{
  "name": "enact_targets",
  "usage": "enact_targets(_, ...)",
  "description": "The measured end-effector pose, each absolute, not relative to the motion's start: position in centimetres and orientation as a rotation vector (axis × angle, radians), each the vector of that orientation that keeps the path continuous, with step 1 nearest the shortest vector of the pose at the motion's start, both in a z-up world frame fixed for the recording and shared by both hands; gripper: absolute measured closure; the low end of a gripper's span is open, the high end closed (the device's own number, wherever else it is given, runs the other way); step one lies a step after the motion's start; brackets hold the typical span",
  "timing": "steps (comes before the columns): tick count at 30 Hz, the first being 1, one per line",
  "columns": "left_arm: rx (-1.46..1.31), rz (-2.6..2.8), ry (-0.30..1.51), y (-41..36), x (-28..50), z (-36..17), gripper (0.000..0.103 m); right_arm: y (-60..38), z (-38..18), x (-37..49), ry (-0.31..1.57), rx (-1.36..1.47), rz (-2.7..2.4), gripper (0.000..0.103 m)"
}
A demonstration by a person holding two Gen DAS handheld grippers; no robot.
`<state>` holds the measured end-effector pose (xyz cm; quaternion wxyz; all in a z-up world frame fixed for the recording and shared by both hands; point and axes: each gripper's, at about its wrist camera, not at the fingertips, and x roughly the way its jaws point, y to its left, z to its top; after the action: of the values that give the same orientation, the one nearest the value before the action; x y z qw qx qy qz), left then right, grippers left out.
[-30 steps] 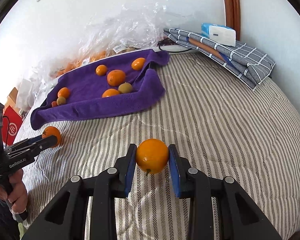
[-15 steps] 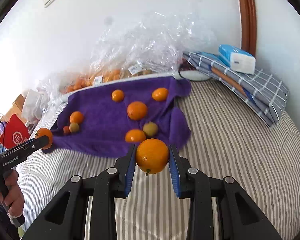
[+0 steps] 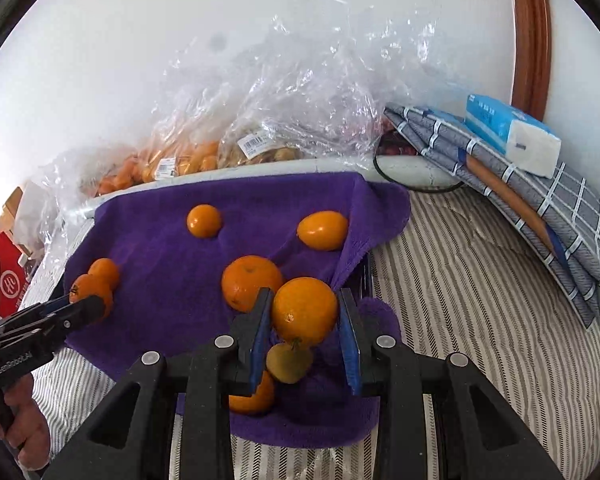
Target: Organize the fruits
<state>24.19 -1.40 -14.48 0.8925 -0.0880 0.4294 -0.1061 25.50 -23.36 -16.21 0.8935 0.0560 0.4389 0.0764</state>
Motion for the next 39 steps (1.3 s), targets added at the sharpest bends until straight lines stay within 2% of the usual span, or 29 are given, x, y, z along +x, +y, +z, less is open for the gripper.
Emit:
enact_targets(8,-0.177,-0.192,0.901,-0.8,22.6,-13.9,0.061,-23.7,-15.3,24.1,0.924,0.127,0.132,0.068)
enact_targets(11,-0.157,-0.184,0.861,-0.4,20.2,-12.1,0.056,-23.7,-13.3,22.1,0.894,0.138,0.122,0.058)
enact_targets(16,-0.12,-0.161,0.781,0.1,15.3,-8.8,0.042,-23.0,-9.5,17.5,0.829,0.131,0.119,0.029)
enact_targets(20,-0.101,-0.125,0.728,0.4,11.3,-6.4,0.035,-22.5,-6.8,13.1,0.799,0.121,0.089,0.027)
enact_targets(22,-0.082,-0.116,0.71,0.4,9.7,-5.7,0.026,-22.5,-5.9,11.5,0.801,0.122,0.078,0.027)
enact_targets(26,-0.069,-0.098,0.662,0.5,6.5,-4.2,0.023,-22.4,-4.3,7.8,0.807,0.114,0.062,0.027)
enact_targets(28,-0.08,-0.092,0.649,0.7,5.2,-3.7,0.013,-22.3,-3.8,6.4,0.797,0.104,0.047,0.027)
enact_targets(29,-0.084,-0.088,0.642,0.7,4.6,-3.4,0.012,-22.2,-3.5,5.6,0.79,0.096,0.04,0.027)
enact_targets(31,-0.086,-0.079,0.634,0.7,3.5,-3.0,0.011,-22.0,-3.0,3.8,0.774,0.07,0.019,0.013)
enact_targets(34,-0.084,-0.074,0.628,0.6,2.2,-2.6,0.011,-21.7,-2.5,1.7,0.727,0.041,0.006,0.006)
enact_targets(39,-0.09,-0.058,0.62,0.6,0.8,-2.3,0.011,-21.1,-2.4,-0.1,0.728,0.012,0.006,0.003)
